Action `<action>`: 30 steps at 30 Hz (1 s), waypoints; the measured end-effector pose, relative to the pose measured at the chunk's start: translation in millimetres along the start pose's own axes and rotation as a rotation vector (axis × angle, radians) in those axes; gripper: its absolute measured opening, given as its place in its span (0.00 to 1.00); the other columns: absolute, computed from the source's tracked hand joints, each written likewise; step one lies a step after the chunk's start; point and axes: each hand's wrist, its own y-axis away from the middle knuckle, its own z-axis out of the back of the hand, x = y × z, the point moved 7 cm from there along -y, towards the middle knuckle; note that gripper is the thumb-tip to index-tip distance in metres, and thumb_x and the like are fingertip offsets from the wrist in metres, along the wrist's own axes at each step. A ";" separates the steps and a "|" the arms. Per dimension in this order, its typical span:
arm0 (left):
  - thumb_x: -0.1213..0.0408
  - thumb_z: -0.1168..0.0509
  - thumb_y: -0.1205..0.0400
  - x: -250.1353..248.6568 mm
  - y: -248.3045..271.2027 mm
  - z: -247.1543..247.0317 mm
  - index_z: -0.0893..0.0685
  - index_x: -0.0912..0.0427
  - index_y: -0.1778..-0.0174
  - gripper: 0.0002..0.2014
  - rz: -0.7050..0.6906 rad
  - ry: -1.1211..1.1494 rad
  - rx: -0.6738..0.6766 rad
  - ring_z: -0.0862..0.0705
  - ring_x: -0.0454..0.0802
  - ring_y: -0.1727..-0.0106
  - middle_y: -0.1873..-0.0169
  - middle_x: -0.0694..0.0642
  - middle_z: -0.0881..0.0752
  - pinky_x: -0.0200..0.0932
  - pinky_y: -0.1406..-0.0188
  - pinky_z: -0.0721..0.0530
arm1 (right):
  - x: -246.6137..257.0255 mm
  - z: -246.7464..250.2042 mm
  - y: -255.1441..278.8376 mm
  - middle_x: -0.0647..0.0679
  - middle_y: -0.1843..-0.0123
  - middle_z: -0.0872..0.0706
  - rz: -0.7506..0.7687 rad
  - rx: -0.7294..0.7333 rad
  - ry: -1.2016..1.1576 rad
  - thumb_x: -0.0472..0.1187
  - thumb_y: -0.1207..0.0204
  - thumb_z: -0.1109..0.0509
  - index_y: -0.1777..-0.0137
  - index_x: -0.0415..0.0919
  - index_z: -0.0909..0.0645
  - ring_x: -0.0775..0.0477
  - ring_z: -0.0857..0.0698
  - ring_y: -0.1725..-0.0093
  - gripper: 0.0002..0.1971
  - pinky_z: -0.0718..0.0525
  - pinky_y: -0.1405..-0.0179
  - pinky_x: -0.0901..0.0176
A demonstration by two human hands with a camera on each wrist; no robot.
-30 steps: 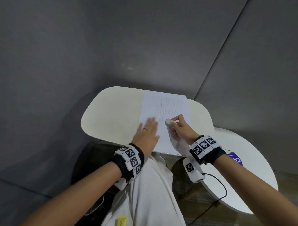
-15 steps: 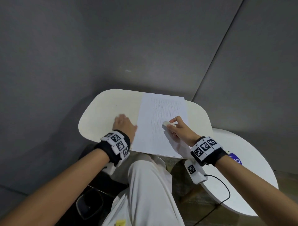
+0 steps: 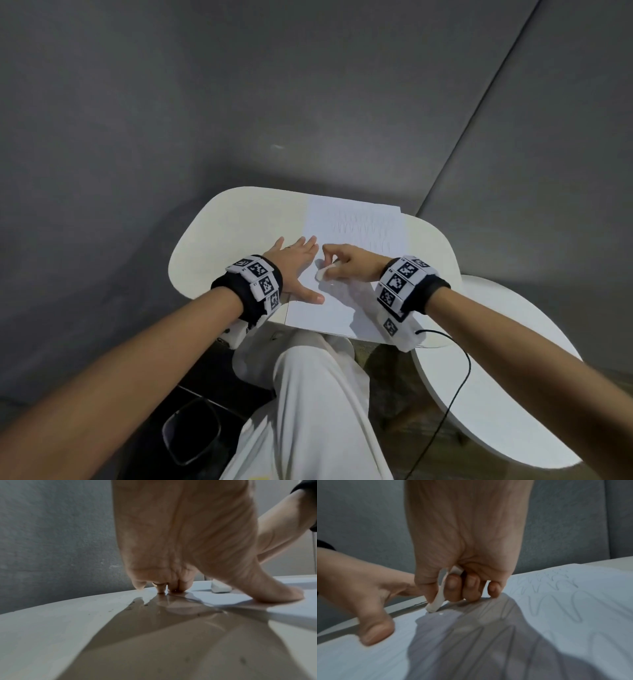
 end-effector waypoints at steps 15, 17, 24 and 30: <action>0.28 0.37 0.28 -0.1 1.0 -1.6 0.59 0.62 0.15 0.59 -0.014 -0.023 0.002 0.61 0.50 0.15 0.15 0.54 0.62 0.63 0.19 0.63 | 4.3 -10.6 -0.9 0.50 0.68 0.23 -0.001 0.083 -0.039 0.35 0.24 0.31 0.65 0.48 0.32 0.59 0.26 0.75 0.14 0.28 0.70 0.68; 0.28 0.38 0.28 -1.4 1.3 -1.7 0.60 0.62 0.15 0.59 -0.014 -0.036 0.009 0.61 0.50 0.15 0.15 0.55 0.63 0.63 0.19 0.63 | -0.6 -6.2 5.2 0.50 0.70 0.24 -0.029 0.047 -0.101 0.36 0.24 0.30 0.64 0.46 0.31 0.56 0.27 0.74 0.13 0.28 0.69 0.66; 0.39 0.37 0.20 -15.0 8.1 -1.4 0.48 0.58 0.15 0.44 -0.138 0.068 -0.089 0.54 0.45 0.15 0.15 0.51 0.52 0.51 0.19 0.61 | -23.0 5.3 43.4 0.34 0.67 0.14 -0.036 -0.039 -0.274 0.38 0.25 0.28 0.55 0.36 0.27 0.42 0.26 0.73 0.10 0.29 0.76 0.62; 0.28 0.39 0.27 -19.9 12.9 -13.6 0.63 0.57 0.15 0.57 -0.095 -0.049 0.050 0.63 0.46 0.16 0.16 0.49 0.65 0.63 0.19 0.63 | -18.2 -10.3 50.1 0.40 0.67 0.19 -0.013 0.050 -0.022 0.39 0.24 0.30 0.60 0.42 0.32 0.49 0.26 0.72 0.11 0.27 0.68 0.62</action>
